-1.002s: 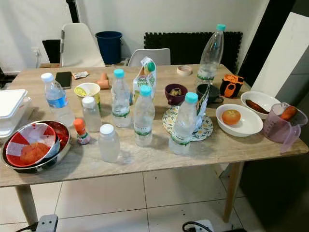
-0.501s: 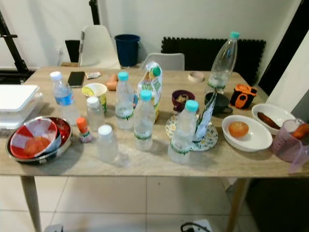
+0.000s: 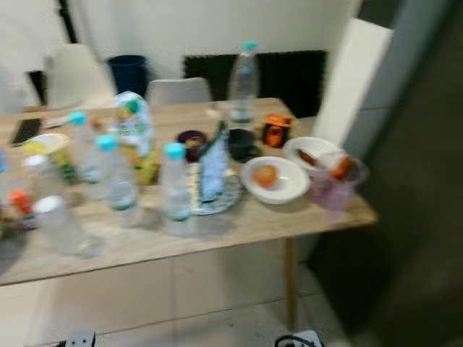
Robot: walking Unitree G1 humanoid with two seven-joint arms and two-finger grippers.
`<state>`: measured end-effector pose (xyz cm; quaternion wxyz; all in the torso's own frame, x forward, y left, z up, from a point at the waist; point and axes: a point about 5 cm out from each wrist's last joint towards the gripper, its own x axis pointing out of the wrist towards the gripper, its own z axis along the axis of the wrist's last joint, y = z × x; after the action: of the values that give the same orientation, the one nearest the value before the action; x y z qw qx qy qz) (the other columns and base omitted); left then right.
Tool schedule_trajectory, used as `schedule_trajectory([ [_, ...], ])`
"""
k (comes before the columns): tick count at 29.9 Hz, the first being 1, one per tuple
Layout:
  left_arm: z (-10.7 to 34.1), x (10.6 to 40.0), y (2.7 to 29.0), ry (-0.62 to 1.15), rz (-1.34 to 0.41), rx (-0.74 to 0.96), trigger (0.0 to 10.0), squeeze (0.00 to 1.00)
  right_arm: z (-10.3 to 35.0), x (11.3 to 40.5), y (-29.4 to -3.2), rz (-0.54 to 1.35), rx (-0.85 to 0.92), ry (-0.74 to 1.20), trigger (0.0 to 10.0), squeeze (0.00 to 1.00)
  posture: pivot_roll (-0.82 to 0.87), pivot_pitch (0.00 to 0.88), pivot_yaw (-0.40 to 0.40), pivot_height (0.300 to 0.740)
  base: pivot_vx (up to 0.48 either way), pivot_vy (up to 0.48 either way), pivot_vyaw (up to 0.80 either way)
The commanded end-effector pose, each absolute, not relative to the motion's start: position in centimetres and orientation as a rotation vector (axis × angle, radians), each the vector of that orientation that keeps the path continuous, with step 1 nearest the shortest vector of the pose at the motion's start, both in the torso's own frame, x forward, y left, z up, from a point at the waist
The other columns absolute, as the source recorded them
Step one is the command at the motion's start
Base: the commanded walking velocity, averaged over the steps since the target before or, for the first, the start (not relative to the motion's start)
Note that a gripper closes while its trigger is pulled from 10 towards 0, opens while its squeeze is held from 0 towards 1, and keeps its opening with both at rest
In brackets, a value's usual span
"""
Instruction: Restocking fridge
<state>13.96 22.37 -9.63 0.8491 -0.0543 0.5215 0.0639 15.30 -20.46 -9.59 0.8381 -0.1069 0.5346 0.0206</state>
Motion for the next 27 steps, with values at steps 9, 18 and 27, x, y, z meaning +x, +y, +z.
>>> schedule_trajectory([
  [9, -9.95, 13.2, 22.07, 1.124, 0.115, -0.1, 10.0, 0.0, -9.74, 14.63, -21.05, 0.036, -0.239, 1.154, 10.0, 0.0, -0.04, 0.07, -0.016, 0.74, 0.0, -0.43, -0.34],
  [18, -9.92, 13.37, 21.95, 1.123, 0.099, -0.09, 10.0, 0.0, -9.87, 14.29, -21.01, 0.035, -0.238, 1.16, 10.0, 0.0, -0.05, 0.076, -0.008, 0.74, 0.0, -0.428, 0.0],
  [27, -9.89, 13.42, 21.99, 1.126, 0.088, -0.082, 10.0, 0.0, -9.95, 13.95, -21.22, 0.039, -0.247, 1.169, 10.0, 0.0, -0.05, 0.071, -0.007, 0.74, 0.0, -0.429, 0.0],
])
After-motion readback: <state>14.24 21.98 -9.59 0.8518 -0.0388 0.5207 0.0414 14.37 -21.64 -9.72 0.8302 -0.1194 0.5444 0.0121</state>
